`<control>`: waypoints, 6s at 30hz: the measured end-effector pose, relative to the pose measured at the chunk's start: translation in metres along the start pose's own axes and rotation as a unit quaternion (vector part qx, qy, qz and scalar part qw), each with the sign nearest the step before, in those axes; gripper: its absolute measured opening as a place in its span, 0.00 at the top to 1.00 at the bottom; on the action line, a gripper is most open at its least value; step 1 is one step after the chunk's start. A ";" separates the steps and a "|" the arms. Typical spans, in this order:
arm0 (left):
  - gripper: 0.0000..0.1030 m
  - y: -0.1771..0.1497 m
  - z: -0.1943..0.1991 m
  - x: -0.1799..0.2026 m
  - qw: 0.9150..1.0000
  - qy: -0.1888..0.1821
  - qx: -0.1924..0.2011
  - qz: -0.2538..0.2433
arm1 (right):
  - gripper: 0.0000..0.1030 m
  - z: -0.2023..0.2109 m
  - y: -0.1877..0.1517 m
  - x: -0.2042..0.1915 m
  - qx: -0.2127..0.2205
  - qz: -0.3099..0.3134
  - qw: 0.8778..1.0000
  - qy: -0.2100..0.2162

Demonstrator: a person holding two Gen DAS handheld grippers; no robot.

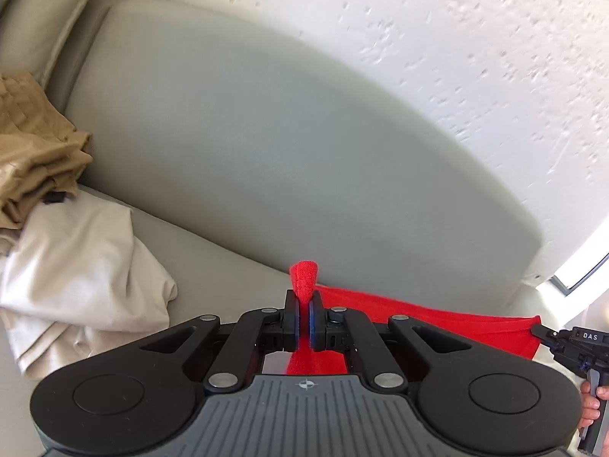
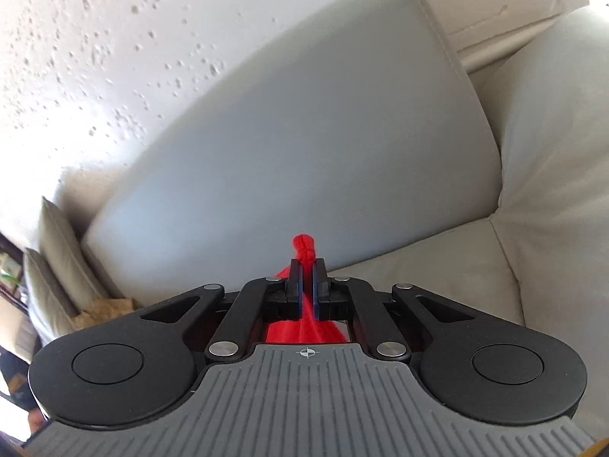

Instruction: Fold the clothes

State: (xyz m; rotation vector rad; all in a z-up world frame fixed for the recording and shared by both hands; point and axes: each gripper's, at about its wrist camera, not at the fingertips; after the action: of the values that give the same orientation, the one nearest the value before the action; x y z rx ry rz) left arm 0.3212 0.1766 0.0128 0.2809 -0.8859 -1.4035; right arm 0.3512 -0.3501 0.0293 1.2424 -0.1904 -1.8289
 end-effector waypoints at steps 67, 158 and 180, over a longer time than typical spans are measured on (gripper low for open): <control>0.80 -0.248 0.143 0.067 0.983 0.024 -0.130 -0.127 | 0.57 0.239 -0.287 0.028 -0.287 -0.002 0.958 0.026; 0.51 -0.284 0.073 0.151 0.994 -0.015 -0.068 -0.087 | 0.18 0.274 -0.282 0.066 0.118 0.024 0.989 -0.083; 0.47 -0.231 0.030 0.174 0.994 0.044 -0.012 -0.097 | 0.14 0.067 -0.152 0.112 0.089 0.183 0.937 -0.283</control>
State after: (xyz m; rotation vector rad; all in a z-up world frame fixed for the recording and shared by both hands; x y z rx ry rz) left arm 0.1179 -0.0204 -0.0545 0.4177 -0.7846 -1.5670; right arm 0.1977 -0.3644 -0.0987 0.6974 -0.8643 -1.8136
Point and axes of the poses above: each gripper's, at about its wrist camera, not at the fingertips, and z roughly against the way its jaws point, x to its right, y to its top, and after that the axes turned 8 degrees about y, right-handed
